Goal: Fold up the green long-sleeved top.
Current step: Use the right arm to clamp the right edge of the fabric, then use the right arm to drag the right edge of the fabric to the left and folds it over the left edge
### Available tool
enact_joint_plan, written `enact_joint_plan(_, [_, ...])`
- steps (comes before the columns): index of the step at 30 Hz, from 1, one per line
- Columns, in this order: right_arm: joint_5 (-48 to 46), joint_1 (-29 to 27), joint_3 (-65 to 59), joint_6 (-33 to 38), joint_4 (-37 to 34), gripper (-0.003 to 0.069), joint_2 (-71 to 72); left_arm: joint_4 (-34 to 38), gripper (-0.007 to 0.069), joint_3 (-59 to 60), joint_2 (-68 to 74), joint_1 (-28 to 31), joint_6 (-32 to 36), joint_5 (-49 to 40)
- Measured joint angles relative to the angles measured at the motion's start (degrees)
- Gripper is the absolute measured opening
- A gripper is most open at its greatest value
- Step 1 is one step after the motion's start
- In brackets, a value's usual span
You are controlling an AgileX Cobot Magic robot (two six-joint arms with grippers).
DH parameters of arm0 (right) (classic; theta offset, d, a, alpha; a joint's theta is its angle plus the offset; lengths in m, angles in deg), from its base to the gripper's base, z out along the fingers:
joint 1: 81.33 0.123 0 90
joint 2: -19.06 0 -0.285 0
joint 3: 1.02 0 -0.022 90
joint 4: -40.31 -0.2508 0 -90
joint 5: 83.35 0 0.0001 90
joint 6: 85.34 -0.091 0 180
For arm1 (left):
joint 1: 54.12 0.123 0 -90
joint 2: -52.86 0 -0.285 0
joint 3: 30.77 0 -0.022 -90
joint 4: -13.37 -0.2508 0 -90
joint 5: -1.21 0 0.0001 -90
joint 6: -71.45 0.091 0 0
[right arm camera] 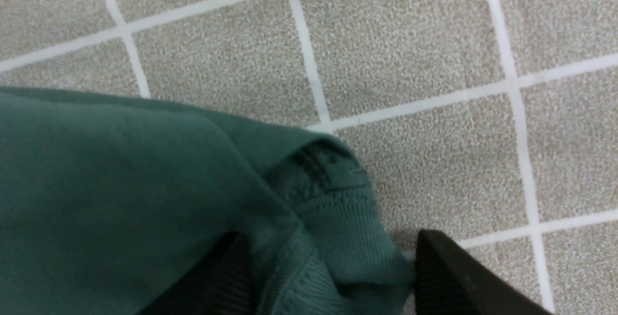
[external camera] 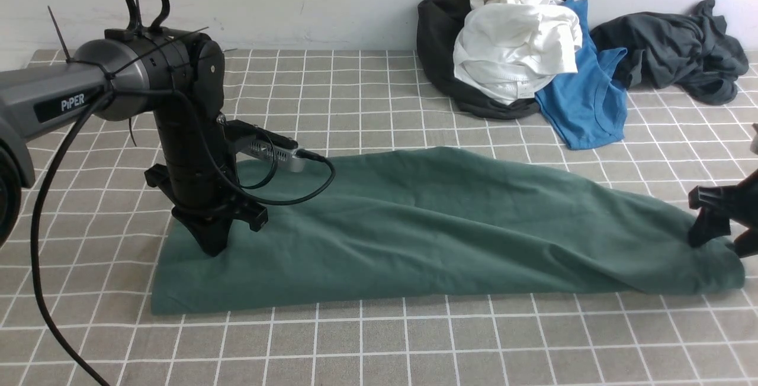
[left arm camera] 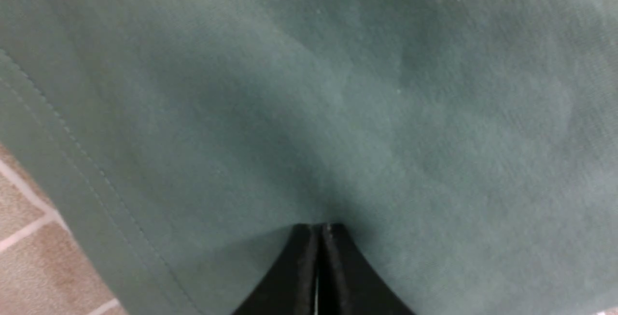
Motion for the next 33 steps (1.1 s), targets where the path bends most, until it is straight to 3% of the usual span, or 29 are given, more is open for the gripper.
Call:
enact_joint_plan(4, [0.0,-0.1,0.0,2.2,-1.0,0.0271,0.0,0.1,-0.0008,0.0,0.0,0.0,0.0,0.0])
enact_joint_plan(6, [-0.2,-0.1,-0.1,2.9,-1.8,0.0149,0.0,0.1,-0.0008,0.0,-0.1,0.0,0.0,0.0])
enact_joint_plan(9, [-0.6,-0.1,-0.2,3.5,-1.6,0.0057,1.1,0.1,-0.0008,0.0,-0.6,0.0,0.0,0.0])
enact_joint_plan(18, [-2.2,-0.1,-0.2,0.5,7.2,0.0057,14.3,-0.7,-0.0008,0.2,-7.4,0.2,0.0,0.0])
enact_joint_plan(23, [-6.3,0.7,4.9,-0.5,8.1,0.0057,20.0,-0.9,-0.0008,0.2,-12.9,0.2,0.0,0.0])
enact_joint_plan(29, [-15.3,9.4,17.3,-0.2,5.9,0.0057,22.1,-0.9,-0.0008,0.3,-22.4,0.2,0.0,-0.6])
enact_joint_plan(33, [-17.9,20.0,24.2,-0.5,3.5,0.0057,21.7,-0.9,-0.0008,0.3,-29.9,0.2,0.0,-0.7])
